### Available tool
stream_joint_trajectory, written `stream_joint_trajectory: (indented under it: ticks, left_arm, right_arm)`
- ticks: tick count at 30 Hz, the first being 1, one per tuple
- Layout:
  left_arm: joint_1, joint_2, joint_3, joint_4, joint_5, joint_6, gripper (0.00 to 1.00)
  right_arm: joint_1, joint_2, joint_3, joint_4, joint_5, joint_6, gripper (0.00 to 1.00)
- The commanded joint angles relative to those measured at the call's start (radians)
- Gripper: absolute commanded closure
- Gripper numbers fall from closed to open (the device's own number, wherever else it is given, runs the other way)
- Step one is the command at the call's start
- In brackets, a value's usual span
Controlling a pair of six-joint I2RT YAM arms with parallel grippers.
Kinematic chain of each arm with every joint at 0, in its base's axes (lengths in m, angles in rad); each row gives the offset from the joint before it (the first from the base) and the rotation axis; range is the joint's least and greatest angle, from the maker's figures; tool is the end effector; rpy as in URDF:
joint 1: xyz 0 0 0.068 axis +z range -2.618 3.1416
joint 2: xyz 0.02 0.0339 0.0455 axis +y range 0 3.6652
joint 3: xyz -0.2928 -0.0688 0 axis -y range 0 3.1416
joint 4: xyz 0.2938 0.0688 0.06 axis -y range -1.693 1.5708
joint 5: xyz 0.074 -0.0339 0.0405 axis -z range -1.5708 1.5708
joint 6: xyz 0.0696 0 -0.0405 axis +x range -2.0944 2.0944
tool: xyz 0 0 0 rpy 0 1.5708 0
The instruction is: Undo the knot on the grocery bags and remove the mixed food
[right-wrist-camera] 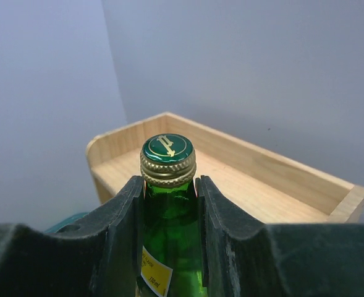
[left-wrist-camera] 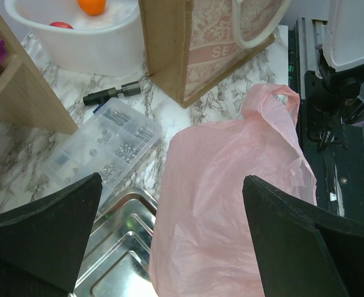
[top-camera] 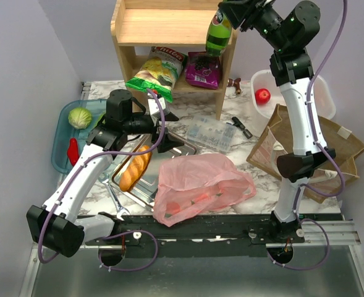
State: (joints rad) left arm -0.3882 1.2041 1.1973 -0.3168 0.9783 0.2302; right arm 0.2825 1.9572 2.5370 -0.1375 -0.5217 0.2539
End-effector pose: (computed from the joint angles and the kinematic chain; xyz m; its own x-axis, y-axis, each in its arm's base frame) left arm 0.2708 -0.1731 0.4089 -0.0722 0.1672 -0.9833 0.9817 0.1859 -0.0405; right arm 0.4366 0.1628 0.6534 0.2285 0.2931 -0.9284 -0.7559 0.6544 0.0205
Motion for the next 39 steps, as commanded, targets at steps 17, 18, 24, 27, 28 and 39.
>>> stream_joint_trajectory:
  ticks: [17,18,24,27,28,39]
  left_arm:
    - [-0.002,0.003,-0.021,0.057,-0.004,-0.040,0.02]
    - [-0.002,0.001,-0.025,0.059,-0.007,-0.043,0.02]
    - [0.002,-0.008,-0.039,0.066,-0.012,-0.057,0.02]
    - [0.007,-0.011,-0.049,0.057,-0.012,-0.042,0.01]
    - [0.009,-0.012,-0.051,0.055,-0.010,-0.038,0.02]
    - [0.031,-0.013,-0.050,0.041,-0.007,-0.019,0.02]
  right_arm:
    - [0.093,0.090,0.045,0.542,0.335,-0.134,0.99]
    - [0.097,0.098,0.043,0.561,0.348,-0.140,0.99]
    - [0.116,0.157,0.059,0.623,0.396,-0.204,0.99]
    - [0.124,0.167,0.030,0.646,0.408,-0.242,0.99]
    - [0.124,0.171,0.021,0.654,0.420,-0.244,0.99]
    - [0.125,0.252,0.042,0.676,0.449,-0.315,0.95]
